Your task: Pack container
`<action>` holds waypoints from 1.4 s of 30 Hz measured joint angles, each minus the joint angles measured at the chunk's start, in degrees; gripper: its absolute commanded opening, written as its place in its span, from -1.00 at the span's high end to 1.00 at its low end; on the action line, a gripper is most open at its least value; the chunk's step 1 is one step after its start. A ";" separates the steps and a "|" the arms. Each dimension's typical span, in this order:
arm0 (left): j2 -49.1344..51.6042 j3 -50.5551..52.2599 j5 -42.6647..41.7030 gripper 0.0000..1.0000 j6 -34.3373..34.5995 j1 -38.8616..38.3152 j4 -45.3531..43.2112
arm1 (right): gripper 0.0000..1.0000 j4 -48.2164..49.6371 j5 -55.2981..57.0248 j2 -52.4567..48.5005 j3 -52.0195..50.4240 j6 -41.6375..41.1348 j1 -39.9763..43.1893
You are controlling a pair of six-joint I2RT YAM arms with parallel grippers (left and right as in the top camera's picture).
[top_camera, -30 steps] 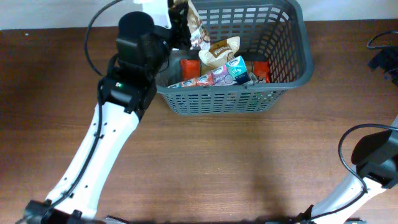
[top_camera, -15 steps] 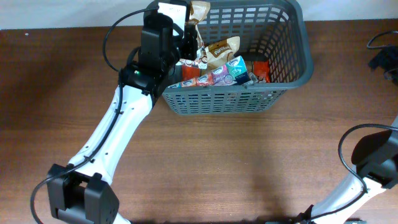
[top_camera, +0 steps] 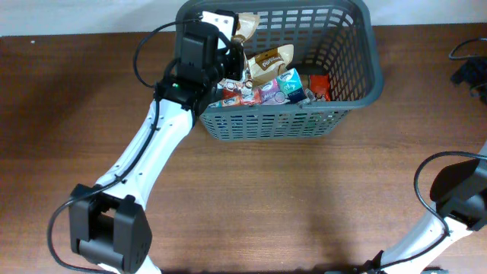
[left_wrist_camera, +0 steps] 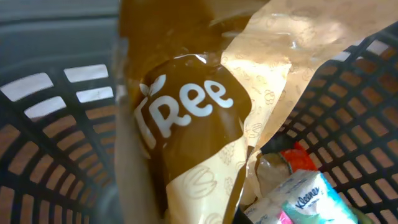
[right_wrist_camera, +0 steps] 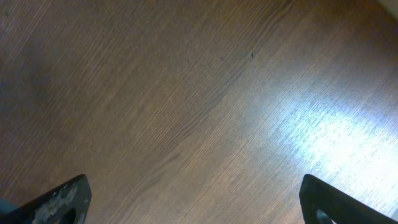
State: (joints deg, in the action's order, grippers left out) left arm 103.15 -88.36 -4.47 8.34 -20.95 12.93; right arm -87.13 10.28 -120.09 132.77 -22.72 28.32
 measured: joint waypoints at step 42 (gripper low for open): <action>-7.65 -28.68 7.93 -0.69 -10.78 -0.04 25.05 | -0.98 0.00 0.00 0.00 0.00 -0.02 0.00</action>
State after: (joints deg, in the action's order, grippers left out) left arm 95.50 -117.03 3.46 -2.44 -20.99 37.98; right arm -87.13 10.28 -120.09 132.77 -22.74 28.32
